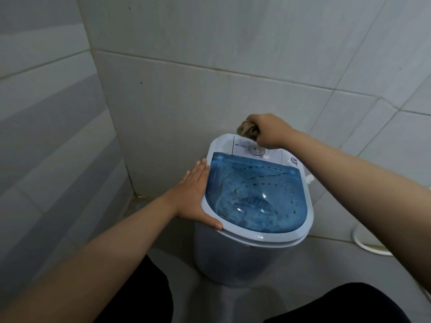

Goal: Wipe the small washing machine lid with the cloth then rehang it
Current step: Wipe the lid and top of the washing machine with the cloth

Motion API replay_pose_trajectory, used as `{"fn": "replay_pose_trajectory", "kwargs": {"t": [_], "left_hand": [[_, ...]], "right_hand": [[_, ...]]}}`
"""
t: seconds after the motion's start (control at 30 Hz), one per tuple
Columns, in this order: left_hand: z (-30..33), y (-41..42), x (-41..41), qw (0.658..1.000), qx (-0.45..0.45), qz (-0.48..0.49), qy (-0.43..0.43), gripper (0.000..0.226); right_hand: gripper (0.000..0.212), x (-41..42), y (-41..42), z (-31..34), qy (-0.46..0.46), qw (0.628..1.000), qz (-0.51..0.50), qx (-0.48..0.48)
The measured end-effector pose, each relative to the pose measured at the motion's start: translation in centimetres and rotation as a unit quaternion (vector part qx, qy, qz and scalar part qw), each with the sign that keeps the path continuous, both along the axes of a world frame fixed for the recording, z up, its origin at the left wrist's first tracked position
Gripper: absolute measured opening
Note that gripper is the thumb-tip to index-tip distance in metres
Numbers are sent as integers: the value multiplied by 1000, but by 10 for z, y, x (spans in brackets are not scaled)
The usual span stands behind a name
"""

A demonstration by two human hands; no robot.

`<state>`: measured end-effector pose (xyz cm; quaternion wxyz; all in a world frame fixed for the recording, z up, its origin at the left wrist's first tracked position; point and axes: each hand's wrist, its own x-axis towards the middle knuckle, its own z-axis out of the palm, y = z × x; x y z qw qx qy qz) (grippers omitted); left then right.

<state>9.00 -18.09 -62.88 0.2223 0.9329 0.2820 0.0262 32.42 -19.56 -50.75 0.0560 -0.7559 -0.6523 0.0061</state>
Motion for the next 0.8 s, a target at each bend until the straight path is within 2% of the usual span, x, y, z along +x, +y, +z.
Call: {"fn": "replay_pose_trajectory", "kwargs": {"t": [0.07,0.2,0.4,0.6,0.73,0.8], "left_hand": [[-2,2,1,1000,4,1,-4,152],[-5,3,1,1000,9,0,-10,154],[-6,5,0,1000,12,-1,-11,153],[-5,4,1,1000,8,-2,0,153],[-3,3,1,1000,7,-4,10,153],[-1,2,1,1000,5,-4,13,153]], "right_hand": [[40,11,7,-2,-32,999,-16,21],[39,18,7,-34,-63,997,-30,-36],[60,14,-8,-63,-93,995,-21,25],[64,7,-30,-72,-95,994,-28,54],[60,13,-46,-74,-101,995,-11,23],[50,16,-46,-62,-110,994,-1,-8]]}}
